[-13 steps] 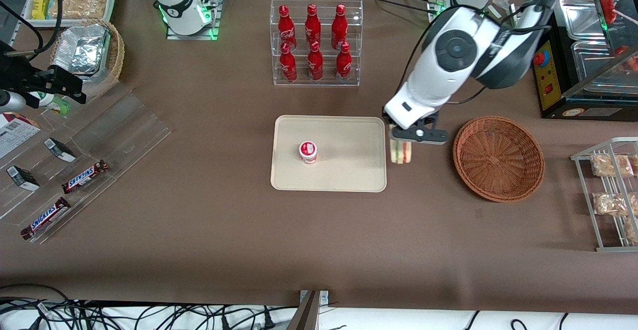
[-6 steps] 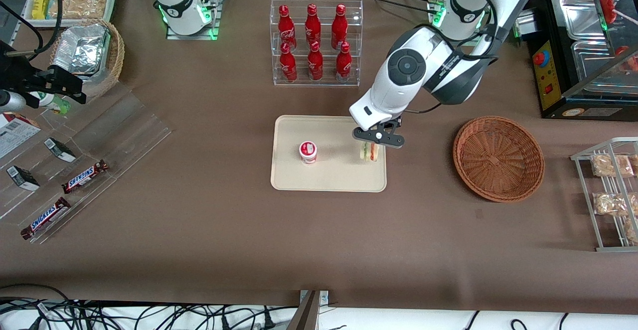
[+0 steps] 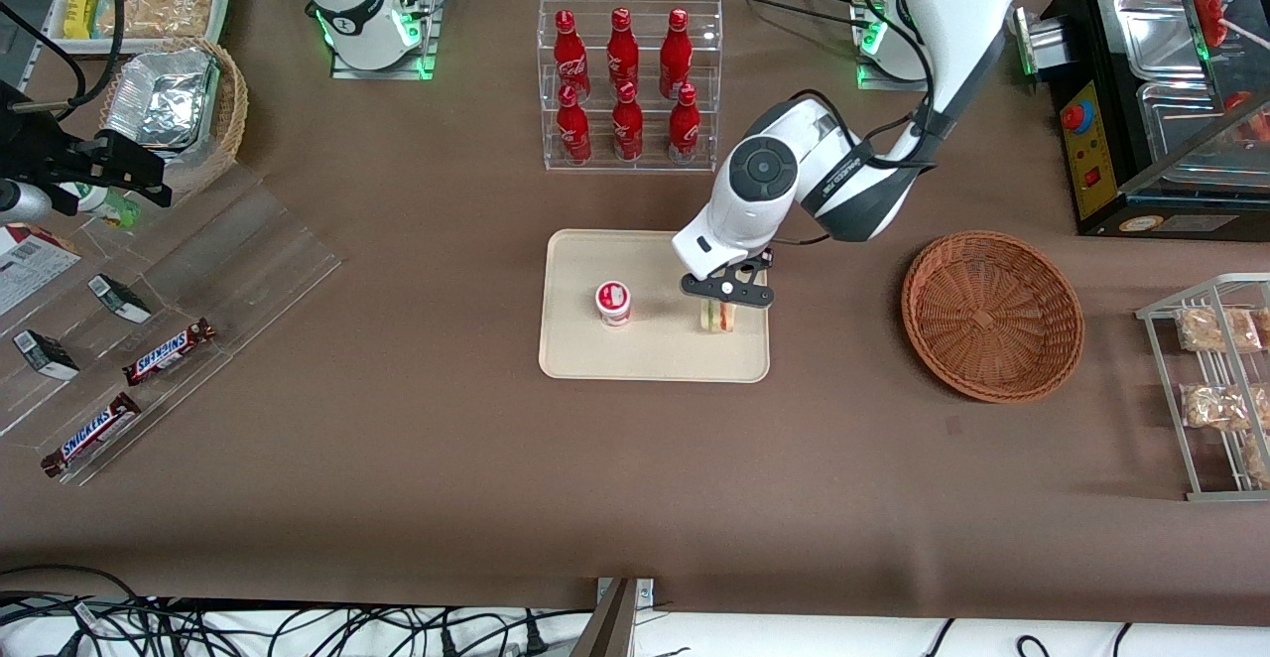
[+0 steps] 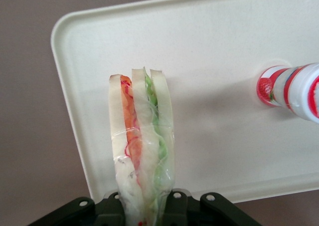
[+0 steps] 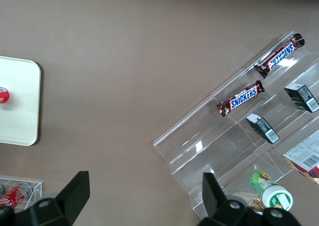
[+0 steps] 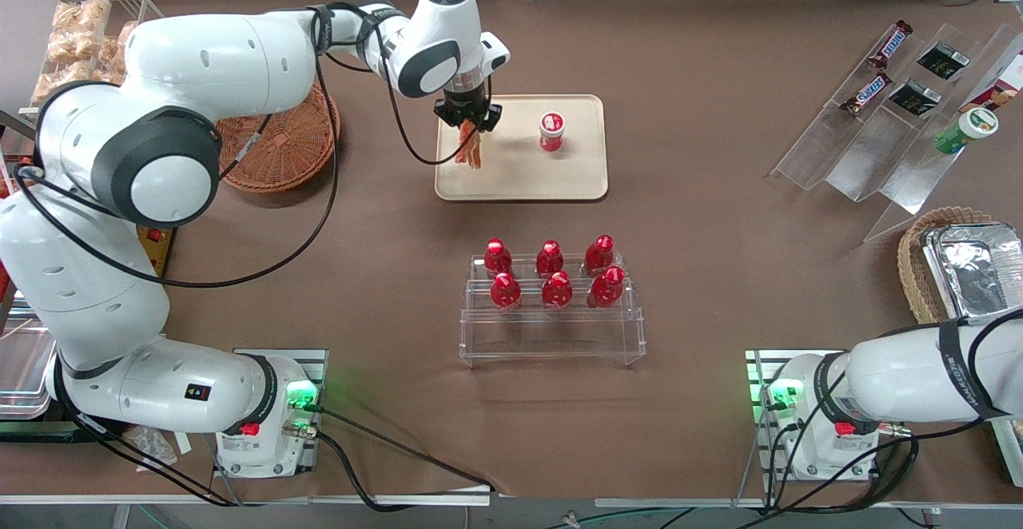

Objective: Place sandwich from basket to tray

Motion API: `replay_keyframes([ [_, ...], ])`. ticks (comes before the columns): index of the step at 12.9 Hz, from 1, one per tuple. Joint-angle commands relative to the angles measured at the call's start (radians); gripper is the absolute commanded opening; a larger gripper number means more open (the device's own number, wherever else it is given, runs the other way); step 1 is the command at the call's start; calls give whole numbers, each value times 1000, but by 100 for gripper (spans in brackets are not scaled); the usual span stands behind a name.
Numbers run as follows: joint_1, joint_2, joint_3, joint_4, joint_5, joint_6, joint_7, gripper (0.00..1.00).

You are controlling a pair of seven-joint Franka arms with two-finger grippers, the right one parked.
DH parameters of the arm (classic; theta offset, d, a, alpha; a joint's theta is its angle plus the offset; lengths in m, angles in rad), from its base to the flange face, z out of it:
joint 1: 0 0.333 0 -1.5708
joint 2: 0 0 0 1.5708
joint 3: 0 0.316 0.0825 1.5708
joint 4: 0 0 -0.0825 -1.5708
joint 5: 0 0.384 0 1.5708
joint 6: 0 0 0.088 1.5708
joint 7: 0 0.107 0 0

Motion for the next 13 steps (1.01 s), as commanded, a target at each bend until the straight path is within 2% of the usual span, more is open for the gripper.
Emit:
replay_keyframes([
  [1,-21,48,9,29,76,5,-50,0],
  [3,-24,76,7,29,125,23,-91,0],
  [7,-38,96,9,29,134,27,-124,0],
  [8,-38,100,9,29,134,27,-125,8],
  [9,-38,102,9,29,134,27,-137,34],
  [10,-38,102,9,29,134,24,-144,45],
  [11,-38,102,9,29,134,20,-145,65],
  [12,-36,100,9,29,134,16,-147,72],
  [13,-32,94,9,29,134,14,-159,86],
])
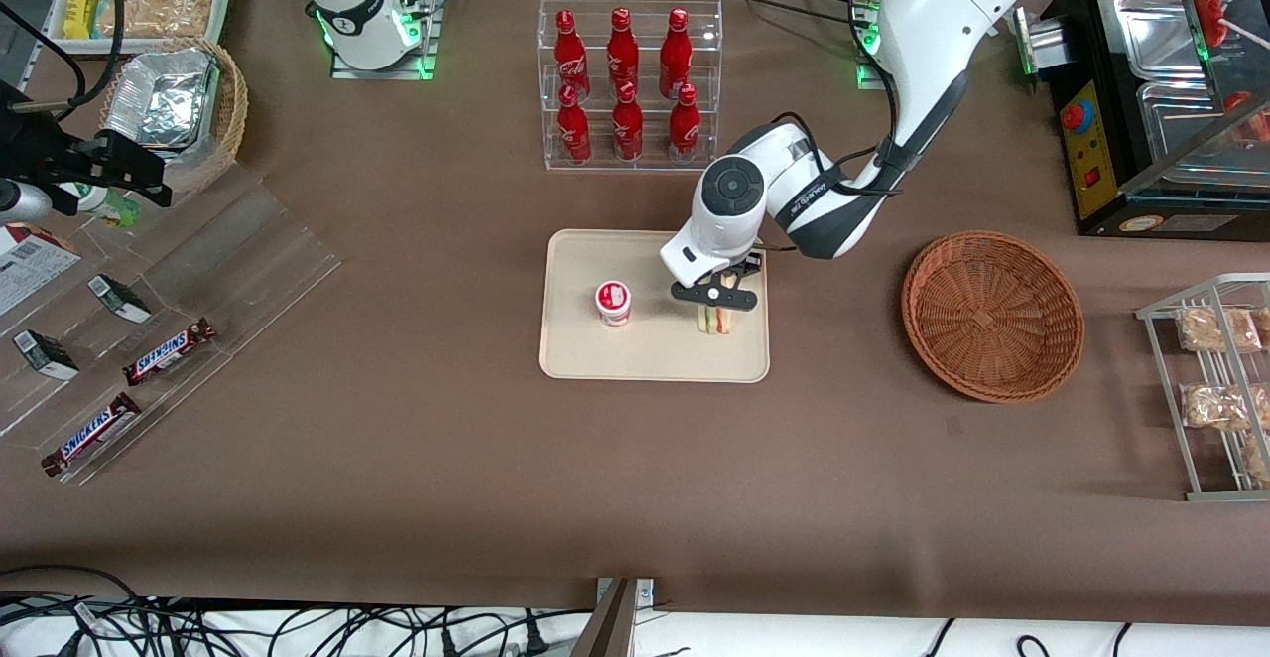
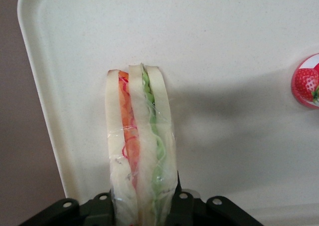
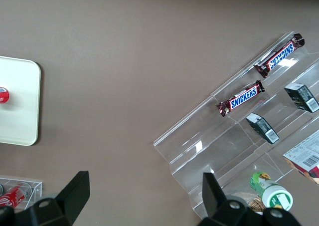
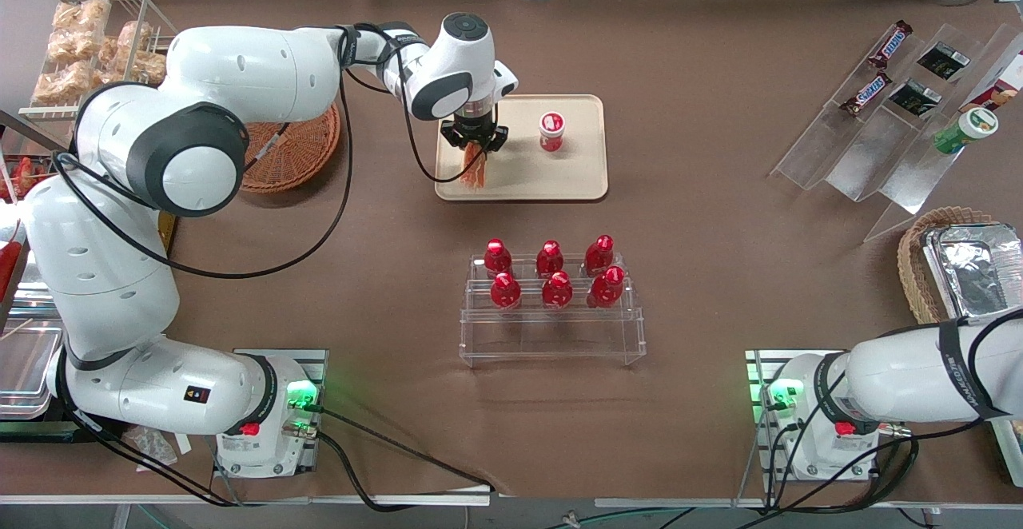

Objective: Place sandwich from basket to tray

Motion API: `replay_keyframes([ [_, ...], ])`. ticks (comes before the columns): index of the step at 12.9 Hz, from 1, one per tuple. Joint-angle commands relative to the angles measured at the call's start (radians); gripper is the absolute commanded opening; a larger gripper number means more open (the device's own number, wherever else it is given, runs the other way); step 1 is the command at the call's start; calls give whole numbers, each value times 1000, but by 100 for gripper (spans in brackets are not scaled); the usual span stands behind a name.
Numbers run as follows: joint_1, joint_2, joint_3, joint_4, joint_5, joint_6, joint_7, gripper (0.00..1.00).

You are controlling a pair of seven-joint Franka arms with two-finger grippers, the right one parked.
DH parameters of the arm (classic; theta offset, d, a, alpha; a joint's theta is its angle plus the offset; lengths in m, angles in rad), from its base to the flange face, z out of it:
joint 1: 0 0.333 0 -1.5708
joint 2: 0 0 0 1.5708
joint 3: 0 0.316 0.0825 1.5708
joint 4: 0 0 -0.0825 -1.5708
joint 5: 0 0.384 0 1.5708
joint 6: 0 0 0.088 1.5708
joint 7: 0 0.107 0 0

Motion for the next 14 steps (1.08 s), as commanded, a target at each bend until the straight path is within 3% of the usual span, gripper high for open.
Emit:
replay_keyframes([
  [1,-2,2,5,26,29,-16,-43,98],
  [5,44,-68,2,53,14,-68,-74,100],
  [10,97,-74,-3,304,-9,-366,-78,100],
  [14,157,-126,-3,343,-20,-411,-78,100],
])
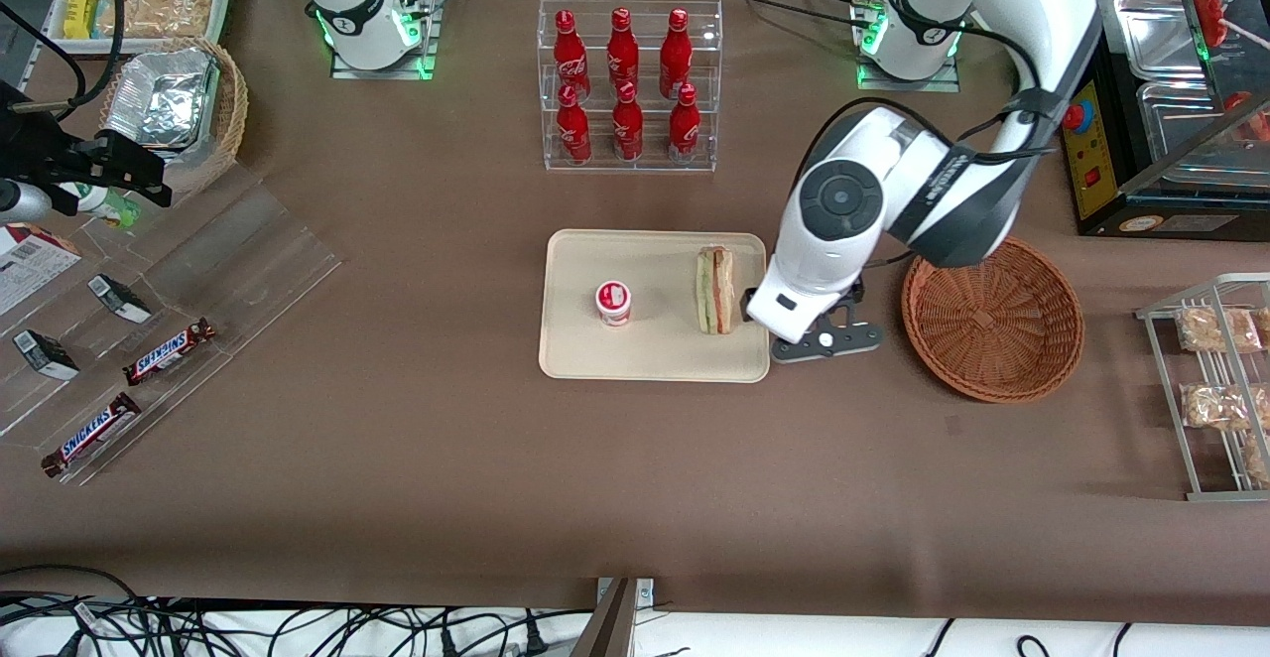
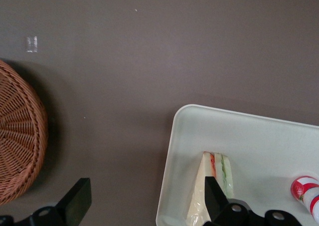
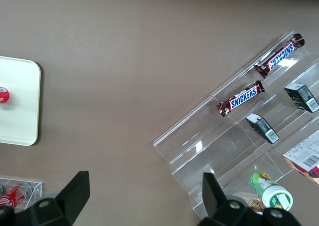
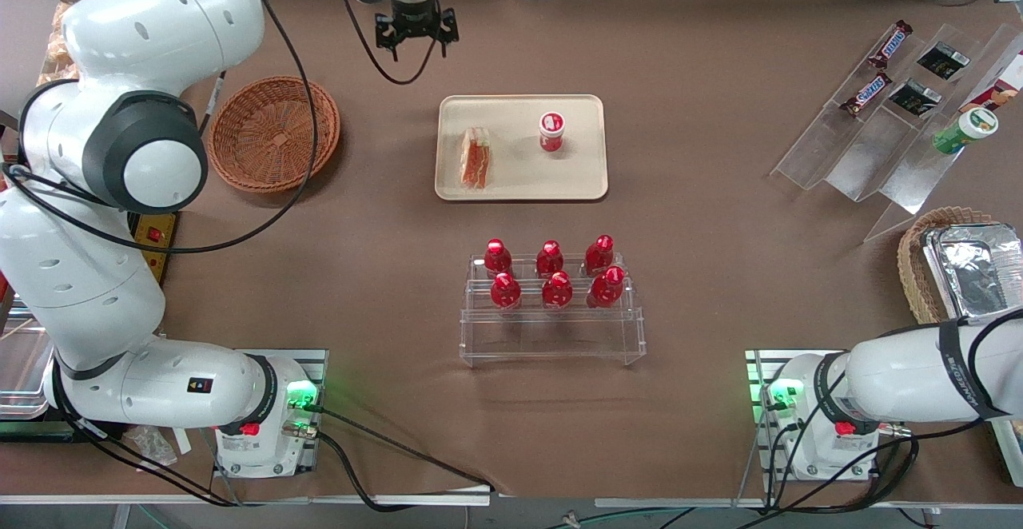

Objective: Place sandwich from basket to tray

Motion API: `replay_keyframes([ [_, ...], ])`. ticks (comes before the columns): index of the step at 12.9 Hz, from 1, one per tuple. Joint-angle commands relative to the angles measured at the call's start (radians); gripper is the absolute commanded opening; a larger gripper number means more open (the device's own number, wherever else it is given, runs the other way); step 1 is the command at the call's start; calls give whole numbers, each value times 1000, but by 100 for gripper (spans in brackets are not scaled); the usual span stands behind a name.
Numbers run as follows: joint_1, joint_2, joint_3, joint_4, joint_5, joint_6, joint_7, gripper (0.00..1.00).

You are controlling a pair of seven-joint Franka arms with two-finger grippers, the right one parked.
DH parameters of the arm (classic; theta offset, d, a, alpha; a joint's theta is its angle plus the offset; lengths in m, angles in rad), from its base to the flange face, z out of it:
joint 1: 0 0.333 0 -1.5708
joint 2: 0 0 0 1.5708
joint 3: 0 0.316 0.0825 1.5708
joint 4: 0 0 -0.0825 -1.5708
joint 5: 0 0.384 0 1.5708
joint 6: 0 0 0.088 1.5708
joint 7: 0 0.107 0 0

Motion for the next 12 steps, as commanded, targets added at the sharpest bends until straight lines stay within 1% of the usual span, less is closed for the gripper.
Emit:
replay_keyframes([
  [1,44,-40,-7,6,-39,-42,1,100],
  [6,136,-95,-12,6,-88,-68,24,100],
  [8,158,-148,3,-9,-142,-79,138,100],
  [10,143,-225,86,-28,-200,-148,250,100],
  [12,134,-316,181,-64,-291,-173,404,100],
])
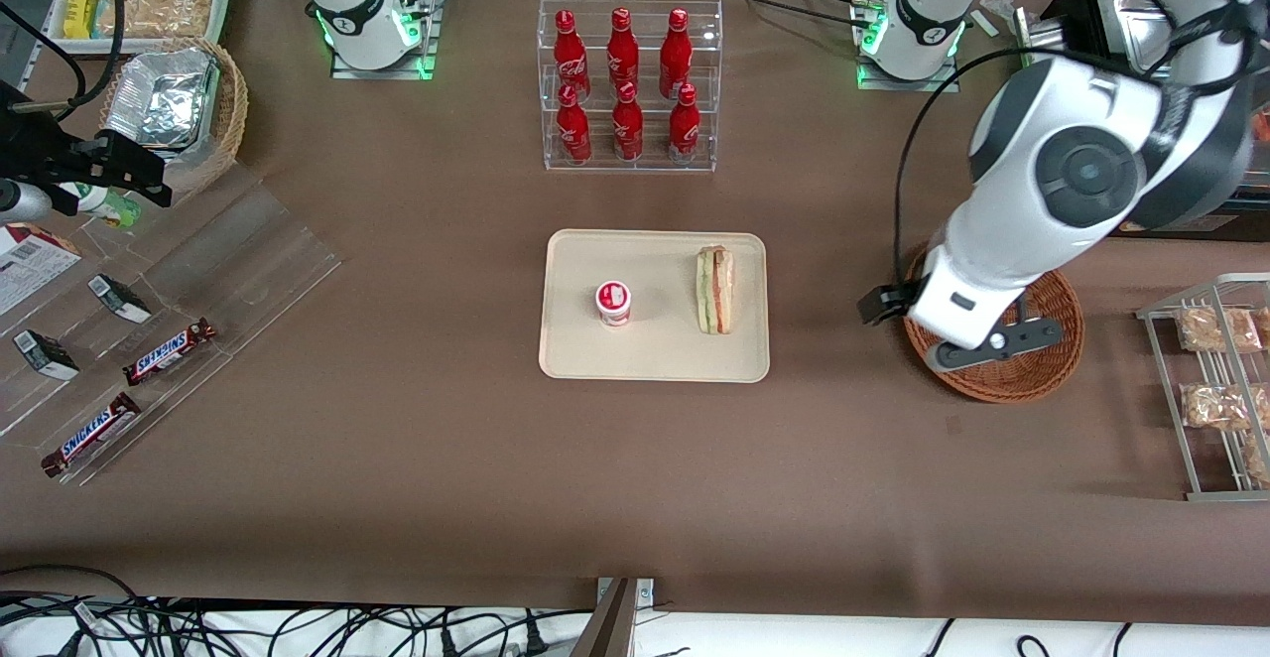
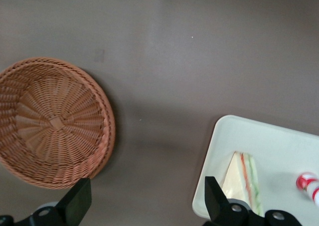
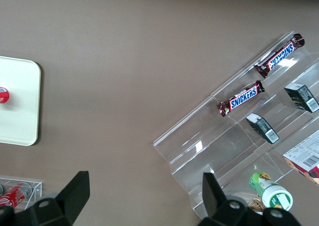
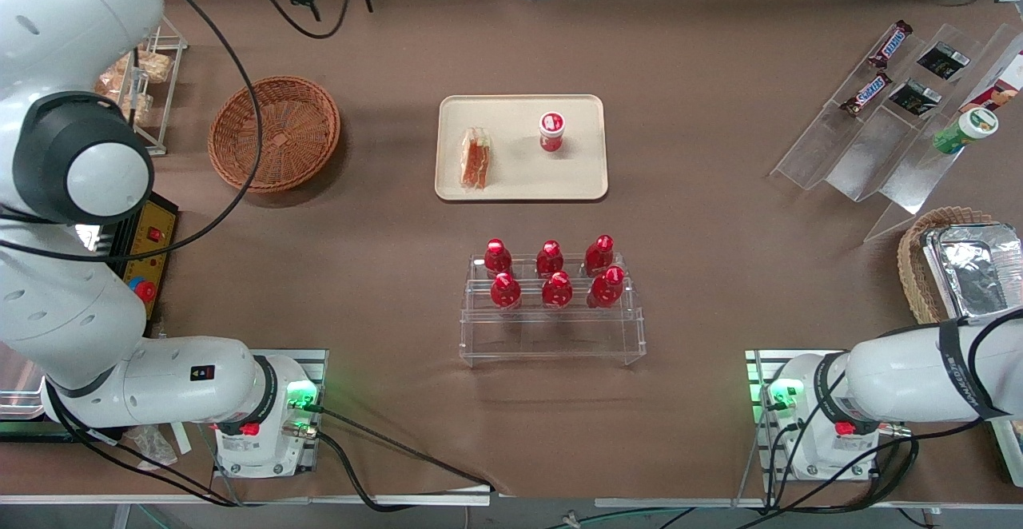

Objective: Place sandwich from basket to tray

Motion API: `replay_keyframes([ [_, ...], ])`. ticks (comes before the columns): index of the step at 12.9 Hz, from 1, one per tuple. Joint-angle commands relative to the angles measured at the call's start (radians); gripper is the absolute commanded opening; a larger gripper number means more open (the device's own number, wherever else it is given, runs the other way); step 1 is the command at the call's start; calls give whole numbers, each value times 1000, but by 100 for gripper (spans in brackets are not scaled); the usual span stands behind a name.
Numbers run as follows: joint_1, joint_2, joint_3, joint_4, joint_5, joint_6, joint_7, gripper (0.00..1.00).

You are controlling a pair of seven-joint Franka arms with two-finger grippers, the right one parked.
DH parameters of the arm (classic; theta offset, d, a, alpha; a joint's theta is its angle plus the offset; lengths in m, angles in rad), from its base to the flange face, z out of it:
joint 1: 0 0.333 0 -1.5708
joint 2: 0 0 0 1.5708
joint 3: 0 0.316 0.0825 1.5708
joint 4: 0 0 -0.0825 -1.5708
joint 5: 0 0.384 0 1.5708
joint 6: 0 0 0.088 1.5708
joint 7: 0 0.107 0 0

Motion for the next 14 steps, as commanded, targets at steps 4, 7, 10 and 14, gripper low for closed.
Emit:
replay_keyframes([
  [4,-10,-200,183,-67,-124,-147,359,100],
  [7,-10,-231,232,-67,-126,-190,533,100],
  [10,-7,-245,249,-65,-122,-194,636,100],
  [14,-9,-246,247,-65,-126,-191,638,100],
])
